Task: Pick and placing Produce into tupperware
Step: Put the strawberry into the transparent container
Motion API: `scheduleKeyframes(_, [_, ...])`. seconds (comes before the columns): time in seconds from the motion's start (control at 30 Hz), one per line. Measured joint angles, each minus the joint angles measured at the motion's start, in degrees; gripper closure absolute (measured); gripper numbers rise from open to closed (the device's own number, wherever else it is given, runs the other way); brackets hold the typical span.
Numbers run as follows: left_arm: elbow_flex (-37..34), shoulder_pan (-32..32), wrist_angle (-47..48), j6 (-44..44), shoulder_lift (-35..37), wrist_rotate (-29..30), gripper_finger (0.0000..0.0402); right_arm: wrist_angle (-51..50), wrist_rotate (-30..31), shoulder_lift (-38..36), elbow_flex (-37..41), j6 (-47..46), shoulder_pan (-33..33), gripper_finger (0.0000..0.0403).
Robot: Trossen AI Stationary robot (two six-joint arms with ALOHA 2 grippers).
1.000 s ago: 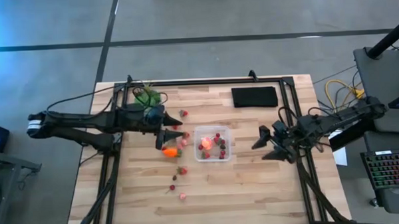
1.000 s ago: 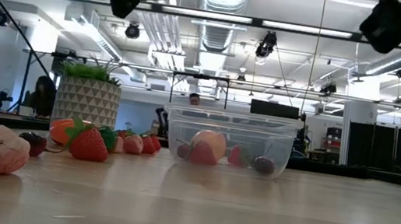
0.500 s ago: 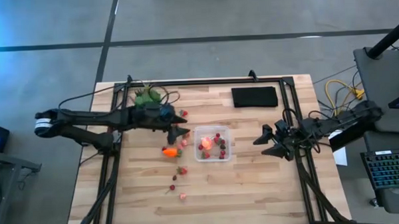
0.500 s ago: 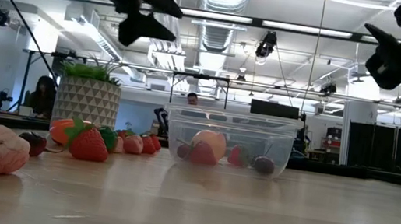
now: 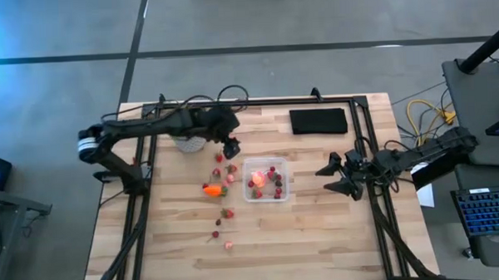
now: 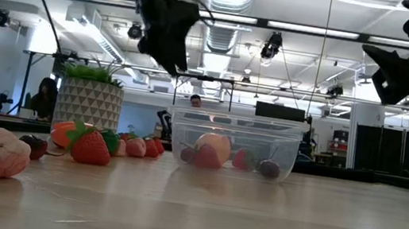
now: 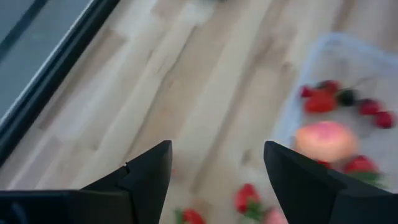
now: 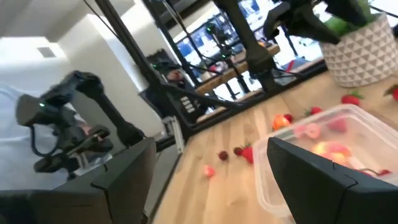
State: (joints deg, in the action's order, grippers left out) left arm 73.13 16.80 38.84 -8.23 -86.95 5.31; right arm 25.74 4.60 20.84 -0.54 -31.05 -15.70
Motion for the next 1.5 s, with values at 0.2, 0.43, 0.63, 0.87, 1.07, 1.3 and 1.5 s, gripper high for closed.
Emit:
scheduleKeyframes(0.2, [3.89,1.20,6.42,7.23,-3.48,-0.32,0.0162,-0.48,0.00,0.74,0.00,0.00,-0.02,0.0108])
scheduleKeyframes(0.43, [3.83,1.20,7.67,11.84,-2.71,1.11,0.0162,-0.41,0.00,0.70,0.00,0.00,-0.02,0.0104])
scheduleKeyframes(0.63, [4.06,1.20,7.63,11.97,-2.17,2.62,0.0162,-0.31,0.00,0.67,0.00,-0.27,-0.02,0.0108])
scheduleKeyframes(0.87, [3.99,1.19,8.29,11.60,-1.92,5.67,0.0162,-0.29,0.00,0.71,0.00,-0.39,-0.02,0.0104])
scheduleKeyframes(1.07, [3.79,1.11,8.48,9.20,-1.73,5.67,0.0162,-0.29,-0.01,0.70,0.00,-0.40,-0.02,0.0110])
scheduleKeyframes(1.3, [3.61,3.59,8.45,7.00,-3.78,4.64,0.0162,-0.30,-0.02,0.70,0.00,-0.42,-0.02,0.0108])
scheduleKeyframes(1.5, [4.24,7.50,8.29,4.04,-8.83,2.11,0.0162,-0.29,-0.02,0.70,0.00,-0.42,-0.02,0.0108])
